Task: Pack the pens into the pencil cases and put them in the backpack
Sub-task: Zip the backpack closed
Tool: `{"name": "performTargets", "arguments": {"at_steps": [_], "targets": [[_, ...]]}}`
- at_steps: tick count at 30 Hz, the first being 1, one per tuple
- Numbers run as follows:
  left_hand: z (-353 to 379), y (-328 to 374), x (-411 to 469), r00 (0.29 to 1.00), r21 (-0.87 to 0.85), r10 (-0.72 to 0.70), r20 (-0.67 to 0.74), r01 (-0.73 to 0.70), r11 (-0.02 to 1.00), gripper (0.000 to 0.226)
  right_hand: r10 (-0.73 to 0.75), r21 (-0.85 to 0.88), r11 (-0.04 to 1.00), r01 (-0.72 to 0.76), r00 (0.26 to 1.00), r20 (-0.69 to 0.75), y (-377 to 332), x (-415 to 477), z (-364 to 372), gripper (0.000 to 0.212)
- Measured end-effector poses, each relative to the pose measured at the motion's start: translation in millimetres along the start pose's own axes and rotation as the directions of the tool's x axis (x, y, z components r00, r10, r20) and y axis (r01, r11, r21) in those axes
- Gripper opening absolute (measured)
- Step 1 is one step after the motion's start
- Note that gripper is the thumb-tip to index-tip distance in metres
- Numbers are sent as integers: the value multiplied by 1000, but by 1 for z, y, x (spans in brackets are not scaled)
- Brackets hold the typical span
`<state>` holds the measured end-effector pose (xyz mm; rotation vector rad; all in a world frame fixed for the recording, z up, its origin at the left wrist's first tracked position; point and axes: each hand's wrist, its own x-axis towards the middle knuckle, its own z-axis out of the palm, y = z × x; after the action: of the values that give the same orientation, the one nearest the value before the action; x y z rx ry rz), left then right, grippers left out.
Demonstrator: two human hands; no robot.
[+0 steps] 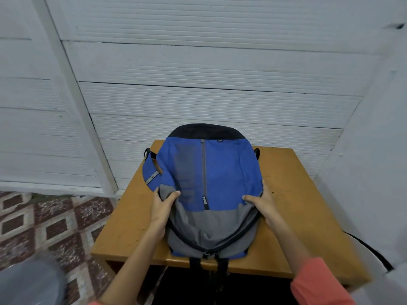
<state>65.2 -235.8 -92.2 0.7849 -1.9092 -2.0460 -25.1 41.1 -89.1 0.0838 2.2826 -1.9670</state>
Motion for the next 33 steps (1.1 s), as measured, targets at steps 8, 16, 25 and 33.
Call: {"name": "performTargets", "arguments": {"at_steps": [8, 16, 25, 33], "targets": [[-16, 30, 73, 996, 155, -78, -42, 84, 984, 107, -83, 50, 995, 84, 996, -9, 10, -5, -7, 92], [17, 76, 78, 999, 318, -48, -24, 53, 947, 26, -118, 53, 992, 117, 993, 17, 21, 4, -9, 92], [15, 74, 81, 950, -200, -249, 188, 285, 937, 18, -101, 48, 994, 100, 995, 21, 26, 12, -16, 92], [15, 53, 80, 956, -220, -264, 125, 286, 932, 13, -82, 46, 996, 81, 996, 31, 25, 10, -18, 105]]}}
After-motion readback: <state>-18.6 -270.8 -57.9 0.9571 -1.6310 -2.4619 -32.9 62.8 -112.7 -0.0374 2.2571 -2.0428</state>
